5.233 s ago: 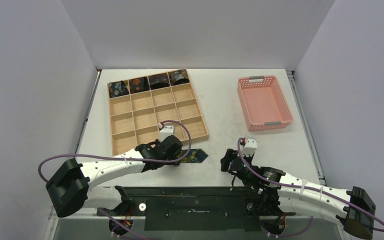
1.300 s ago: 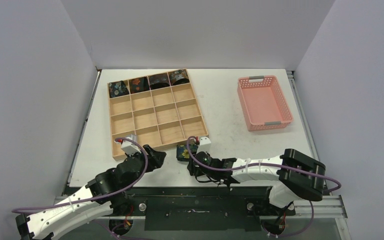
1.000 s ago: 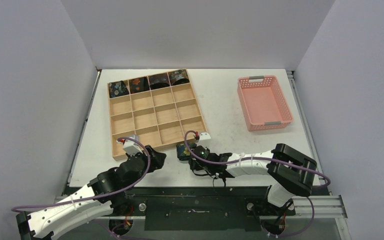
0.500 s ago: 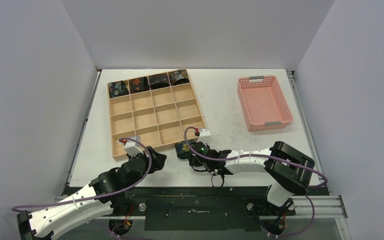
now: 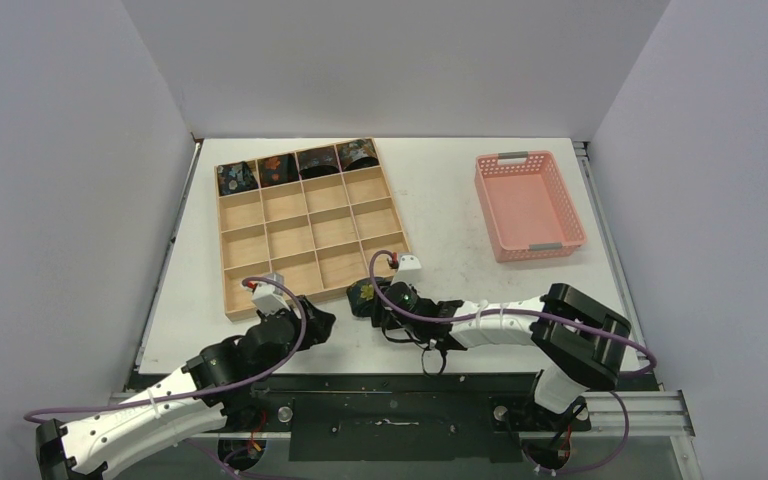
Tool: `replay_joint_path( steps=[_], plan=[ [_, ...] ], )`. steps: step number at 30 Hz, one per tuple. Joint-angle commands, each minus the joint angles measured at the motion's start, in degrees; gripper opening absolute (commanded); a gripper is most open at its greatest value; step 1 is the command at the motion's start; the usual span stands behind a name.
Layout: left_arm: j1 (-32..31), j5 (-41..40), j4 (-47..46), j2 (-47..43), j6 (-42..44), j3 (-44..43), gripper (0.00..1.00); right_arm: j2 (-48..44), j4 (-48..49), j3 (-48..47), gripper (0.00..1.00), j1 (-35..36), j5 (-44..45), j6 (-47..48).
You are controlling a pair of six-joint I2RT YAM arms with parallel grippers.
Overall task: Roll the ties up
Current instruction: Pick up the tie from the storage box.
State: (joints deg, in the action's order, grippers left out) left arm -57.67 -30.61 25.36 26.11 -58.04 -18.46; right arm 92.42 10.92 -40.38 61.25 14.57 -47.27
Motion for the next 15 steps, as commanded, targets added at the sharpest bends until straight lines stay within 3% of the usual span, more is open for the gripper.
replay_joint_path(
  steps=[1,7,15],
  plan=[
    [0.2,0.8,-3.0,-0.1,-0.6,0.3,0.63,-5.3,-0.9,0.6,0.41,1.4,0.9,-0.9],
    [0.2,1.0,-3.2,-0.4,-0.7,0.7,0.63,-8.8,-3.0,3.3,0.38,5.0,0.5,-3.0],
    [0.2,1.7,-3.4,0.5,-1.1,0.5,0.63,0.1,2.0,0.9,0.25,6.3,-0.5,-6.2]
  ],
)
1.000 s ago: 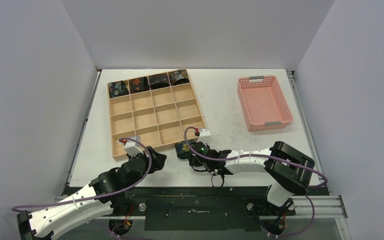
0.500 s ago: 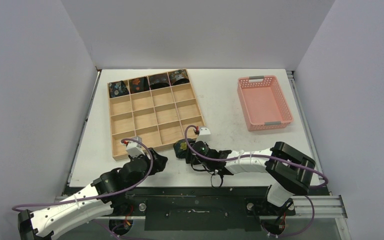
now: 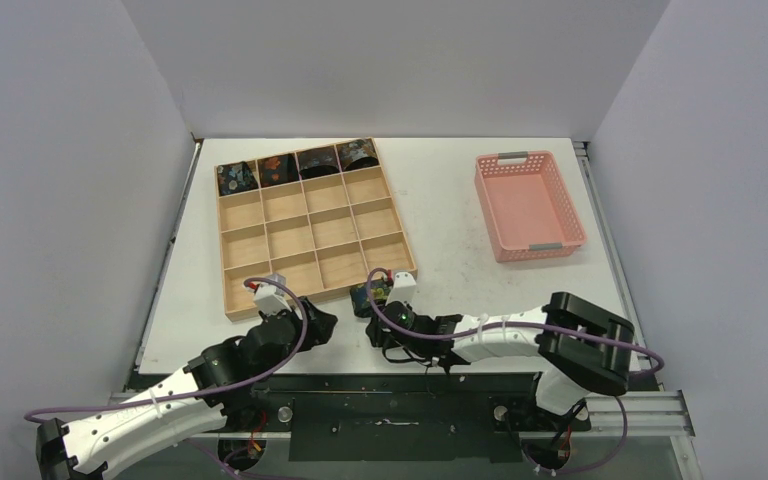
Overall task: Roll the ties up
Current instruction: Pick up the tie from the storage box.
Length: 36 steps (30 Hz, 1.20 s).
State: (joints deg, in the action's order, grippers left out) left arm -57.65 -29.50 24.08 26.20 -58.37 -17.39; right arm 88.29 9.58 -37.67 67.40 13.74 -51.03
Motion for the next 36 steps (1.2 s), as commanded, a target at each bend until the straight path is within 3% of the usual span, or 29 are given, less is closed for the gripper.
replay_joint_path(
  steps=[1,8,22,25,32,36],
  plan=[
    [0.2,0.5,-1.8,0.4,-0.9,-0.6,0.63,5.2,3.7,-2.3,0.23,0.0,0.9,-2.6],
    [0.2,0.2,-1.0,-0.9,-1.2,-0.4,0.63,10.8,3.8,-6.4,0.15,-1.5,4.5,-3.7],
    [0.2,0.6,-1.9,0.0,-1.7,0.4,0.63,16.8,4.4,-9.1,0.14,-4.6,4.9,-4.2],
    [0.2,0.8,-1.5,0.0,-1.6,0.2,0.63,15.6,5.4,-8.3,0.15,-4.7,3.5,-1.8],
    [0.3,1.4,-2.4,-0.1,-1.1,0.7,0.63,5.3,2.7,-2.4,0.31,-2.8,0.0,3.6],
    [0.3,1.8,-3.7,0.8,-0.5,0.4,0.63,0.0,-0.7,1.5,0.32,-2.9,0.5,4.6]
  ],
)
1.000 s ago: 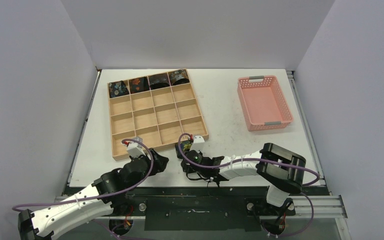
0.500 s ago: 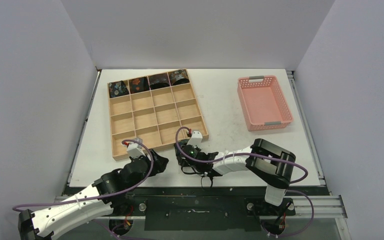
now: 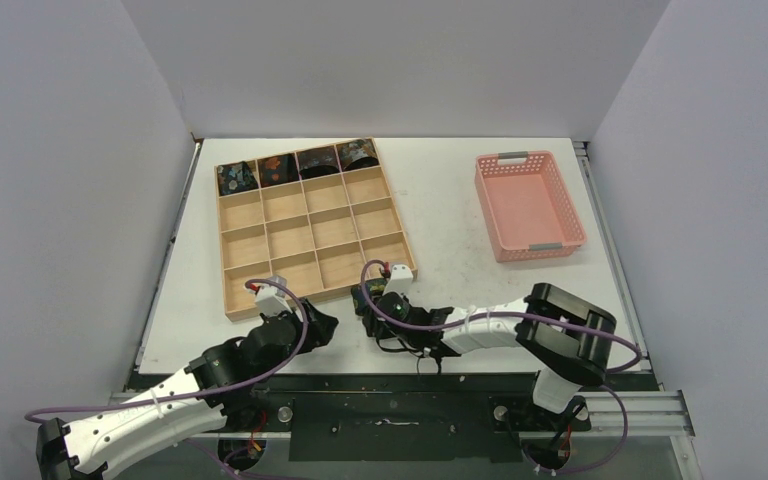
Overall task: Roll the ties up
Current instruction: Pick up the tie from the storage box.
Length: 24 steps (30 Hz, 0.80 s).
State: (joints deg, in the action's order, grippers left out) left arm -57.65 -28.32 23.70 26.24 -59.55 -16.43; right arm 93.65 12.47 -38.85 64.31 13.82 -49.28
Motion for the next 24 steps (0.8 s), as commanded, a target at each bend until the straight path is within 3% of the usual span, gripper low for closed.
replay_joint_path(
  steps=[1,7,17,20,23,24],
  plan=[
    [0.3,0.7,-3.5,1.1,0.7,-0.7,0.63,-6.2,-4.2,3.5,0.32,-0.1,0.9,3.1],
    [0.3,1.3,-5.5,2.7,0.7,-0.6,0.63,-5.2,-2.3,6.0,0.28,-4.5,-0.1,4.7],
    [0.4,1.7,-5.8,2.2,0.3,0.2,0.65,1.1,-0.5,1.5,0.25,-8.5,-2.0,7.1],
    [0.3,1.5,-7.6,0.9,0.4,1.5,0.76,-2.2,-2.9,2.8,0.26,-8.5,-2.5,7.3],
    [1.0,1.7,-10.7,-0.3,-0.3,3.3,0.99,-9.0,-7.7,4.8,0.31,-8.5,-1.6,8.3],
    [1.3,2.1,-11.9,-0.6,-0.3,3.9,0.97,-11.8,-9.6,5.2,0.33,-8.5,-1.1,9.0]
  ],
)
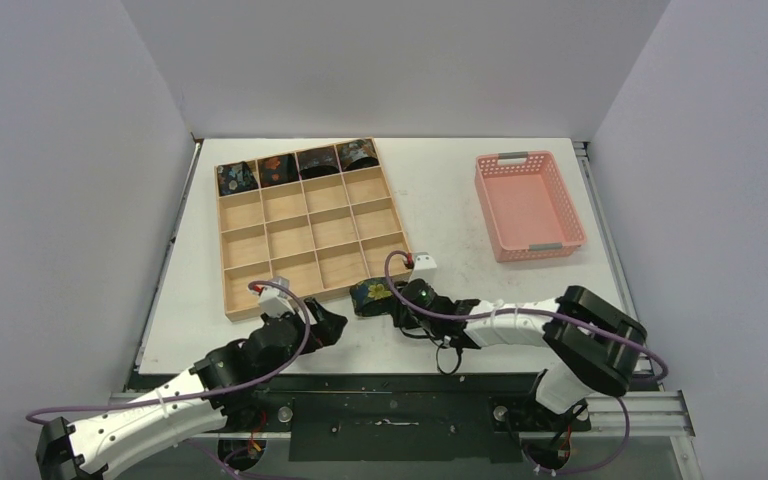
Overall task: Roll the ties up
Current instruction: Pick up the tie from the storage box.
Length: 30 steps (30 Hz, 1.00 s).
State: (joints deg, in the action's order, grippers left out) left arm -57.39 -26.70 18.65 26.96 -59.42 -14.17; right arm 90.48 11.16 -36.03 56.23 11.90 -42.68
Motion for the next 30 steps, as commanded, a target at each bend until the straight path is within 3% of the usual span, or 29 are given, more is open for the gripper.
replay_joint_path(
  steps=[1,7,8,10,13,17,24,30],
  plan=[
    [1.5,1.0,-8.3,-1.5,0.0,2.0,0.97,-11.1,-10.1,2.6,0.35,-0.5,1.1,3.3],
    [5.6,5.4,-15.9,-0.5,0.4,2.6,0.96,-24.2,-15.6,1.8,0.62,-2.1,2.6,8.2],
    [6.5,6.8,-17.5,0.0,0.2,3.0,0.97,-25.9,-14.0,2.4,0.67,-3.2,0.8,8.6],
    [9.0,10.1,-23.8,1.2,-0.8,4.4,0.97,-27.4,-10.3,2.0,0.71,-9.0,-10.8,9.2],
    [12.5,16.0,-32.0,3.7,-2.4,7.0,0.97,-24.0,-5.9,1.1,0.71,-17.5,-24.3,5.8],
    [15.2,18.9,-36.0,7.9,-5.2,8.8,0.97,-18.1,5.4,2.3,0.67,-21.9,-33.6,1.1],
    [16.3,20.6,-37.7,14.1,-5.9,8.3,0.98,-7.8,11.2,-1.1,0.62,-21.4,-38.8,-1.1],
    [17.4,21.9,-40.4,19.8,-6.1,7.3,0.98,-4.7,12.1,-1.9,0.62,-19.6,-37.3,-0.8]
  ],
)
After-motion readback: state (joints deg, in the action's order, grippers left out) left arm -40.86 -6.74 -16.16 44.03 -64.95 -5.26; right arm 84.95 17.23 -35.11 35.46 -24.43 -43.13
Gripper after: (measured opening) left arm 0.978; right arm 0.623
